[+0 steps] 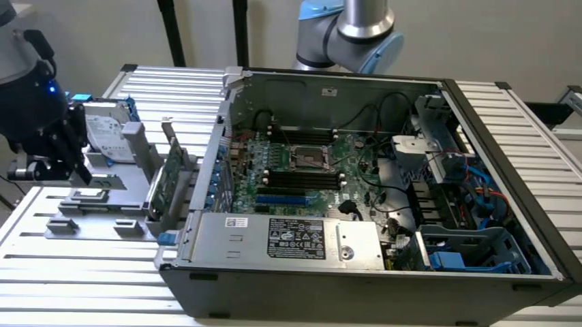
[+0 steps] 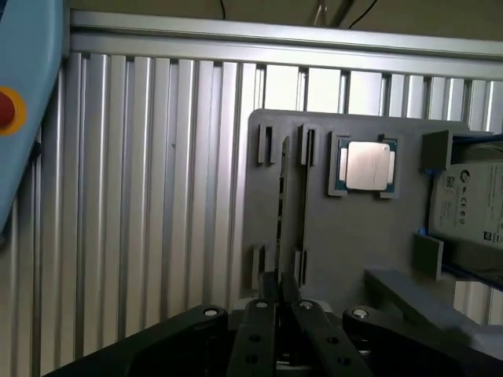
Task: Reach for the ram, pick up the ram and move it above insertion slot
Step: 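Pick up the ram and move it above insertion slot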
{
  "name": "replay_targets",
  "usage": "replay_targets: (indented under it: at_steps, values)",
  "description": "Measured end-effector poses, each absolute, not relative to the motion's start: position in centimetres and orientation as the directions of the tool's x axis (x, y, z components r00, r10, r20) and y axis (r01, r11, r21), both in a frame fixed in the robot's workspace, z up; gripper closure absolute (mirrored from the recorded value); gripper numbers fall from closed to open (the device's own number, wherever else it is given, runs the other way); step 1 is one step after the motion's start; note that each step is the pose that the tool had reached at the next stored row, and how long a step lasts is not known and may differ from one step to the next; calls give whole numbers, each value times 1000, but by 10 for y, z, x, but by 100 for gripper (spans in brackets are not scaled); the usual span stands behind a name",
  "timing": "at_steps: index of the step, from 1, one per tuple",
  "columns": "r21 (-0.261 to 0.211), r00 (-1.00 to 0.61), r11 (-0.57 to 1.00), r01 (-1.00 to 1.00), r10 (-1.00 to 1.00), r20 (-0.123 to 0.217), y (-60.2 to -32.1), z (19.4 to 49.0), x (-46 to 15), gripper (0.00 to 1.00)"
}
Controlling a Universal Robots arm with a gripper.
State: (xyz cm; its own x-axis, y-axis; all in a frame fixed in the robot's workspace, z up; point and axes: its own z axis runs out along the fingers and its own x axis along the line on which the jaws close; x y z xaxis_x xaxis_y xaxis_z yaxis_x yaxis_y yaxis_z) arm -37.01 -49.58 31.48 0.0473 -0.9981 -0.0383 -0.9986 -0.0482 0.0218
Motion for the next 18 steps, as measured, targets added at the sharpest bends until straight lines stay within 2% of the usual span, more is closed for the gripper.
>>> replay_targets:
  at_steps: [18]
  values:
    - [20,59,-61,-998,-995,-78,-496,382,-304,87]
